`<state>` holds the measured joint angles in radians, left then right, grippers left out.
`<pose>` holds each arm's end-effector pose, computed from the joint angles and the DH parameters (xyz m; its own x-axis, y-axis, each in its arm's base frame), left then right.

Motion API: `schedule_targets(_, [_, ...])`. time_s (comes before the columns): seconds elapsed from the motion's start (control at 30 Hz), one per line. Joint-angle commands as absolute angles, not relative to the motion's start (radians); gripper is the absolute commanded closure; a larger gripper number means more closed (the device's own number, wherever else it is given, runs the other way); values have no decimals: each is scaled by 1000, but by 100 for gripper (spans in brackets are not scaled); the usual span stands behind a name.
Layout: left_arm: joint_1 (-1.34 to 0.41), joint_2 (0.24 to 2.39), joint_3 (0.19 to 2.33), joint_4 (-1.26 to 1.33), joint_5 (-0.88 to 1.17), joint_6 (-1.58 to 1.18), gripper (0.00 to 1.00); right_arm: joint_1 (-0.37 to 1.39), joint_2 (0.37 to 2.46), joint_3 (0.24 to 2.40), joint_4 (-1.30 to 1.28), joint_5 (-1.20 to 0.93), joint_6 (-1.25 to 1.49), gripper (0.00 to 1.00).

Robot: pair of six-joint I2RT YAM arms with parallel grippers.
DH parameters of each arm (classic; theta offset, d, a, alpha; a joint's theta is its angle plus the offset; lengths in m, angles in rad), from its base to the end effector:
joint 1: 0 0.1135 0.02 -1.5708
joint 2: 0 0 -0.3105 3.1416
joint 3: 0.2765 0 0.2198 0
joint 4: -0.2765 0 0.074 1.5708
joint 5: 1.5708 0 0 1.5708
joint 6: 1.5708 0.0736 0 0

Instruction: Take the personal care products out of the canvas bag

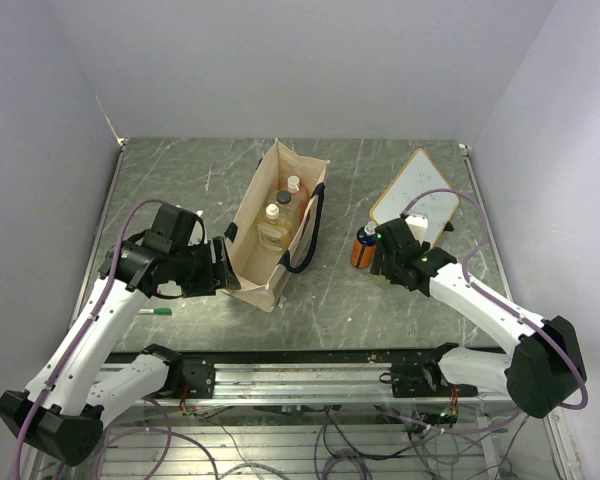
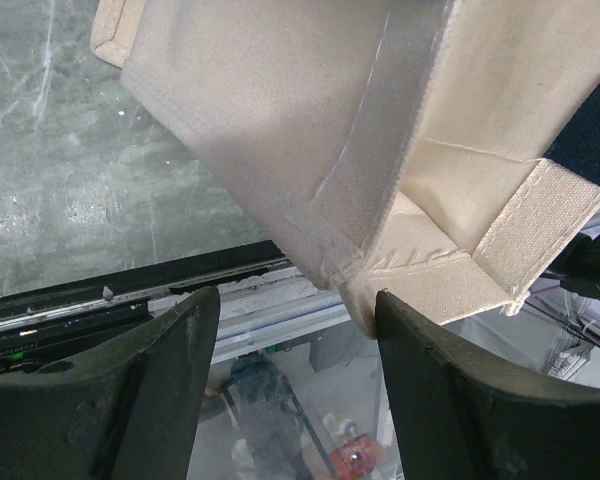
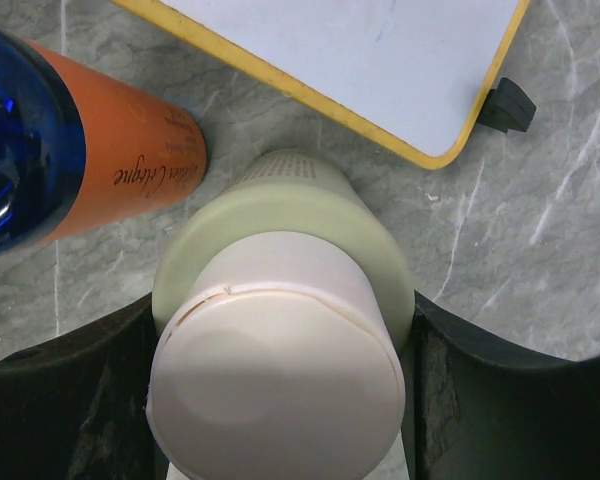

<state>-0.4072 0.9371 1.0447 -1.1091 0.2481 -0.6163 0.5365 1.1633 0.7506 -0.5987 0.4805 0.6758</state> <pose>0.1014 -0.0634 0.3237 -0.9233 -0.2120 -0.3203 -0.0346 0.8764 -0.4804 0.1795 0.0672 0.2507 -0.7200 0.2172 -0.6591 0.2666 0.9635 0.0263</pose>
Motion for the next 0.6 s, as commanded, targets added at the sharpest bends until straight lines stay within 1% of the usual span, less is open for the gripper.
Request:
schedule_targets(0.0, [-406, 941, 1074, -1132, 271, -597, 26, 518, 1181, 761, -498, 484, 662, 83])
schedule_targets(0.1, [-405, 939, 1074, -1133, 269, -598, 26, 512, 1191, 761, -494, 469, 657, 74])
schedule_targets(0.23, [-405, 935, 1072, -1134, 266, -602, 26, 506, 1189, 765, -502, 447, 648, 57])
schedule_targets(0.33, [-406, 932, 1068, -1130, 269, -605, 26, 506, 1176, 773, -515, 443, 651, 38])
schedule_targets(0.4, [-406, 933, 1066, -1124, 271, -607, 26, 505, 1165, 774, -521, 447, 655, 27])
schedule_targets(0.43, [-406, 934, 1067, -1122, 273, -607, 26, 506, 1161, 777, -531, 448, 657, 25])
schedule_targets(0.57, [-405, 943, 1072, -1117, 275, -607, 26, 506, 1148, 803, -571, 448, 661, 20])
